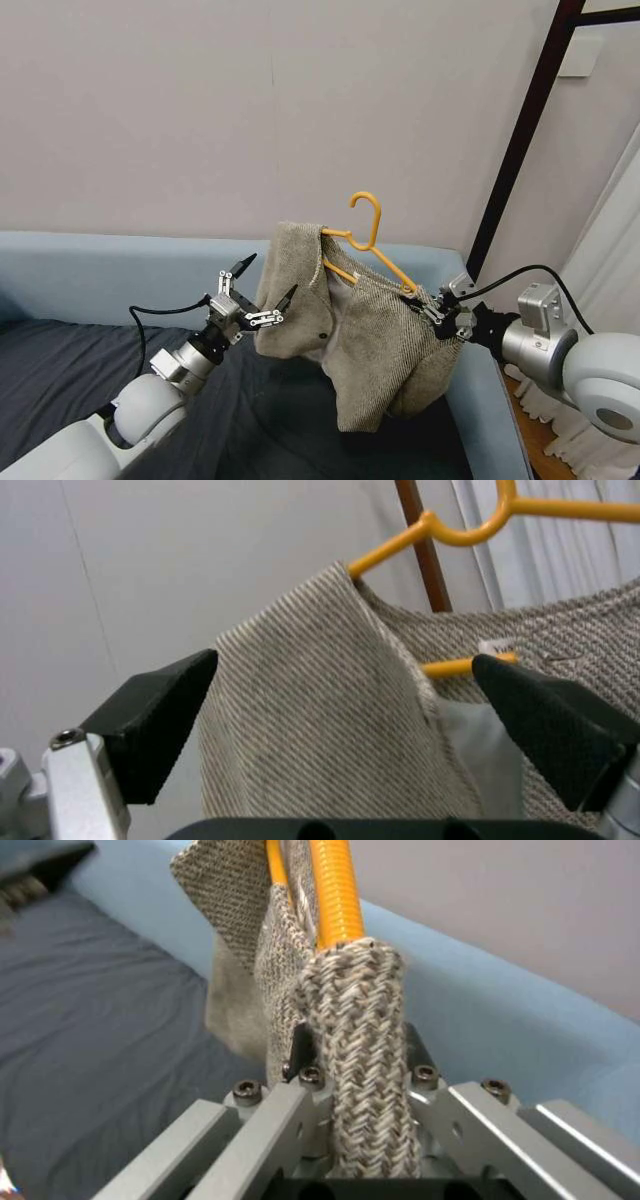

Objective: Pick up the clothes from the sofa and hang them on the clothes hanger.

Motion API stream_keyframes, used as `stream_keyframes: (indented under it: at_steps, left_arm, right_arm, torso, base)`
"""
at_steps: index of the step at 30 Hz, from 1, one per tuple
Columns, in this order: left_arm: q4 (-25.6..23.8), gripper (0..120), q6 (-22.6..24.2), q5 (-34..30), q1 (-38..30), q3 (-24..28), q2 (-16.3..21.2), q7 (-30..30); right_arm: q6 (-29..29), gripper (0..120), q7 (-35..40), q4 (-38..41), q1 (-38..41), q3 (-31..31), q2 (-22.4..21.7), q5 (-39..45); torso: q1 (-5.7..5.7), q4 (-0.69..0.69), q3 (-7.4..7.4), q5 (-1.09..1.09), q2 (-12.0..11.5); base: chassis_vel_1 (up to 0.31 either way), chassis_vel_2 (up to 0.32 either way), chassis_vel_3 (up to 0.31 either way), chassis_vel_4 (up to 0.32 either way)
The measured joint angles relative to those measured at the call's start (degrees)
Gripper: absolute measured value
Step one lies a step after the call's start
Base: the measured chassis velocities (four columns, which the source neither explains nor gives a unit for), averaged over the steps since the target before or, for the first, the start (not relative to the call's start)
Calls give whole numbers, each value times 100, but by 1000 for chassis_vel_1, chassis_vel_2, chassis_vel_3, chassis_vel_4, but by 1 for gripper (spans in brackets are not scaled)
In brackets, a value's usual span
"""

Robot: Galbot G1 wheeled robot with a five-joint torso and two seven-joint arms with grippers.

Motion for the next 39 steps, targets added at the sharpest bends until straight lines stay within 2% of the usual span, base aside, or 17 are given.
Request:
stream_keyframes:
  at_steps: [6,13,16,17,20,21,22,25,27,28,30,33,36,37,39]
  left_arm:
    - [57,100,388,38,-238,430,-340,-416]
    - [341,98,568,116,-564,899,-615,-760]
    - [474,88,631,115,-686,1087,-787,-991]
    - [474,88,631,115,-686,1087,-787,-991]
    - [523,75,651,86,-779,1205,-947,-1183]
    - [523,75,651,86,-779,1205,-947,-1183]
    - [521,69,652,78,-806,1229,-982,-1215]
    - [458,55,653,68,-828,1260,-994,-1230]
    - [441,52,654,68,-825,1261,-991,-1230]
    - [433,45,650,69,-811,1258,-988,-1230]
    - [432,43,646,74,-795,1253,-986,-1230]
    - [393,27,640,103,-759,1240,-985,-1228]
    - [370,20,640,113,-751,1240,-985,-1224]
    - [353,11,641,114,-749,1239,-979,-1220]
    - [328,8,640,110,-748,1231,-965,-1216]
  right_arm:
    - [-91,4,606,205,11,18,222,439]
    - [-100,4,509,225,9,32,236,340]
    - [-102,4,454,227,3,10,237,257]
    - [-102,4,454,227,3,10,237,257]
    - [-107,4,375,227,-30,-35,226,99]
    - [-107,4,375,227,-30,-35,226,99]
    - [-112,4,355,228,-38,-45,222,64]
    - [-117,4,315,221,-65,-66,206,-45]
    - [-120,4,309,214,-80,-72,201,-73]
    - [-124,4,305,202,-91,-78,201,-94]
    - [-126,4,303,192,-97,-82,201,-108]
    - [-129,4,302,177,-101,-91,190,-129]
    - [-131,4,303,183,-103,-94,181,-131]
    - [-135,4,304,188,-110,-97,175,-142]
    - [-141,4,304,188,-116,-99,169,-163]
  torso:
    - [0,0,0,1,0]
    - [0,0,0,1,0]
    - [0,0,0,1,0]
    - [0,0,0,1,0]
    - [0,0,0,1,0]
    - [0,0,0,1,0]
    - [0,0,0,0,0]
    - [0,0,0,1,0]
    - [0,0,0,1,0]
    - [0,0,0,1,0]
    - [0,1,0,1,0]
    - [0,1,0,0,0]
    - [0,0,0,0,0]
    - [0,0,0,0,0]
    - [0,0,0,-1,0]
  base:
    - [0,0,0,0]
    - [0,0,0,0]
    - [0,0,0,0]
    - [0,0,0,0]
    - [0,0,0,0]
    - [0,0,0,0]
    - [0,0,0,0]
    - [0,0,0,0]
    - [0,0,0,0]
    - [0,0,0,0]
    - [0,0,0,0]
    - [0,0,0,0]
    - [0,0,0,0]
    - [0,0,0,0]
    - [0,0,0,0]
